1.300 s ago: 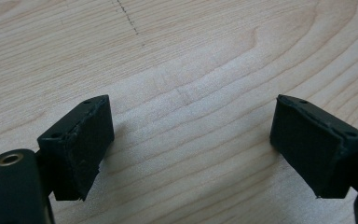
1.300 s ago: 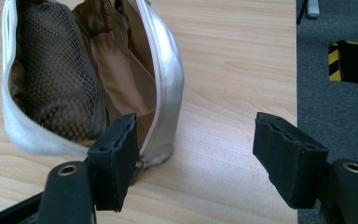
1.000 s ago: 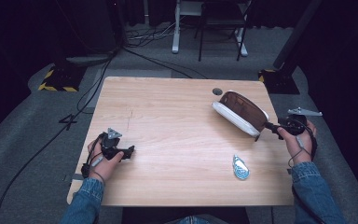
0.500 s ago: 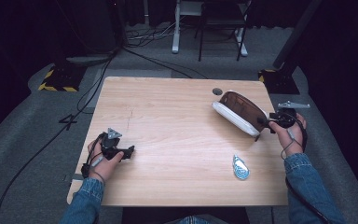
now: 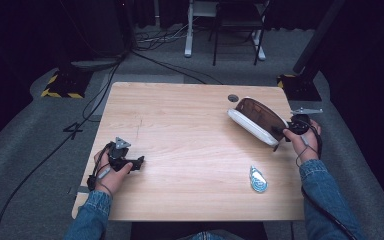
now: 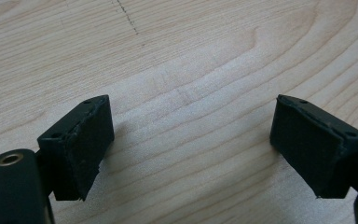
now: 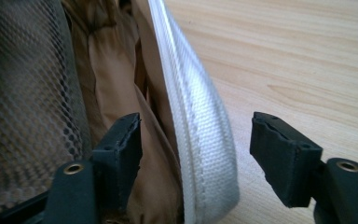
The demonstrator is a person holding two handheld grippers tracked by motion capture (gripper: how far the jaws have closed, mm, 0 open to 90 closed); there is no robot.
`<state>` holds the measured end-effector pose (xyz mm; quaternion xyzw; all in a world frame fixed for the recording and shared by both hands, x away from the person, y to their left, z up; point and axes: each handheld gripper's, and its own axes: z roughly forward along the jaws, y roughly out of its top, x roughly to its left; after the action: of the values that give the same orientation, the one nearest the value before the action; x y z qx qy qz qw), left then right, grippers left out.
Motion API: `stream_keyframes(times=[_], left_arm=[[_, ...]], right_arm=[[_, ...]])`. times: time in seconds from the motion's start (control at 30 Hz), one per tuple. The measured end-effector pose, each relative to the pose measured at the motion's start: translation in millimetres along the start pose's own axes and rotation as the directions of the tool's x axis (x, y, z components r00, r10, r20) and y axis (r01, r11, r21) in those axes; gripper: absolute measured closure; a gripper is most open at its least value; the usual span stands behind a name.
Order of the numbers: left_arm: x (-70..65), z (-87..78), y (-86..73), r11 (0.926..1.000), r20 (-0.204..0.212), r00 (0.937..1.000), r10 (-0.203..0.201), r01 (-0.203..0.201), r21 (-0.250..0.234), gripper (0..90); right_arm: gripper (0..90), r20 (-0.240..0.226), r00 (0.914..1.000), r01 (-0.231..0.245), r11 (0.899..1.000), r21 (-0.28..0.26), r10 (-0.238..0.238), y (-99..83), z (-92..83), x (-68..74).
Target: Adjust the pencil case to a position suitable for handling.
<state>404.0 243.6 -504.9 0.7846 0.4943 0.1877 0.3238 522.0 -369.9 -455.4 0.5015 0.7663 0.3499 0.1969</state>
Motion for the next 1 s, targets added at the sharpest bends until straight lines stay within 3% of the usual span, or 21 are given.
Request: stream_keyframes(times=[0.43, 0.6, 0.73, 1.0], left_arm=[[-0.2, -0.2, -0.3, 1.0000, 0.002, 1.0000, -0.001, 0.001, 0.000, 13.8], [-0.3, -0.4, -0.4, 1.0000, 0.001, 1.0000, 0.000, 0.000, -0.001, 13.8], [-0.3, -0.6, -0.6, 1.0000, -0.001, 1.0000, 0.001, -0.001, 0.000, 13.9], [-0.3, -0.7, -0.6, 1.0000, -0.001, 1.0000, 0.001, -0.001, 0.000, 13.9]], right_arm=[[49.0, 0.007, 0.9998, 0.020, 0.999, 0.051, -0.020, -1.5, 11.0, 0.9], [59.7, -0.015, 0.9994, 0.032, 0.997, 0.065, -0.032, -2.4, 12.4, -0.9], [76.2, -0.042, 0.9985, 0.039, 0.996, 0.080, -0.036, -1.4, 12.9, 0.7], [85.5, -0.059, 0.9968, 0.058, 0.994, 0.096, -0.053, 2.3, 13.0, 6.0]])
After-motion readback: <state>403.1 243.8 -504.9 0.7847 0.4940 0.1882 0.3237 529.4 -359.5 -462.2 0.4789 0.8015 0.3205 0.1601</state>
